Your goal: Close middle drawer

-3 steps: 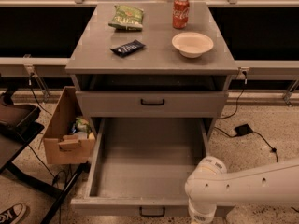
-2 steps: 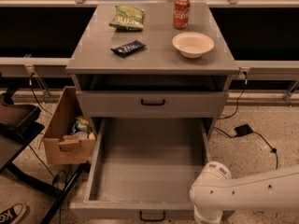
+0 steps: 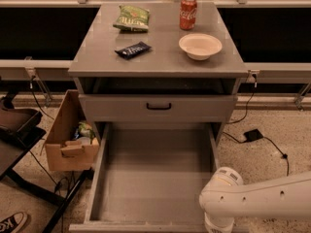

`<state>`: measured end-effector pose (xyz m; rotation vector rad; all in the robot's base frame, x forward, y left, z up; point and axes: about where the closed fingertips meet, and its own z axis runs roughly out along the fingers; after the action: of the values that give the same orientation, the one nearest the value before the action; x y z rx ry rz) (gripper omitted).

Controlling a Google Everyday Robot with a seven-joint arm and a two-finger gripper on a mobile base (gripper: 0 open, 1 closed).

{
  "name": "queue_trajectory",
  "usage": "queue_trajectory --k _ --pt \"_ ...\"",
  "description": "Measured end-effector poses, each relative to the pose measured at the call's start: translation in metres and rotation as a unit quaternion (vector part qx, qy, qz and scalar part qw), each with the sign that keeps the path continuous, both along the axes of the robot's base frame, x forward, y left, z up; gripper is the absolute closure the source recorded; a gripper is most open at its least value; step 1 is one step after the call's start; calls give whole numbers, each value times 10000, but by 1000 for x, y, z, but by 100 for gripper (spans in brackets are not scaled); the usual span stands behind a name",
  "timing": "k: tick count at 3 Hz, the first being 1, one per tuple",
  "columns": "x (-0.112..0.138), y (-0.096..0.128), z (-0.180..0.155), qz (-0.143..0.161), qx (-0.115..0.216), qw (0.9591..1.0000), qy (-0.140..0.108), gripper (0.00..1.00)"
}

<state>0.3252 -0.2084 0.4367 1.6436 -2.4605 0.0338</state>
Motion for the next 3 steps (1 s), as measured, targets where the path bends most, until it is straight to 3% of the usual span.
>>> queue_trajectory --k 1,3 --pt "5 -1 0 0 0 10000 -1 73" --pt "11 -2 3 2 -5 10000 -28 20"
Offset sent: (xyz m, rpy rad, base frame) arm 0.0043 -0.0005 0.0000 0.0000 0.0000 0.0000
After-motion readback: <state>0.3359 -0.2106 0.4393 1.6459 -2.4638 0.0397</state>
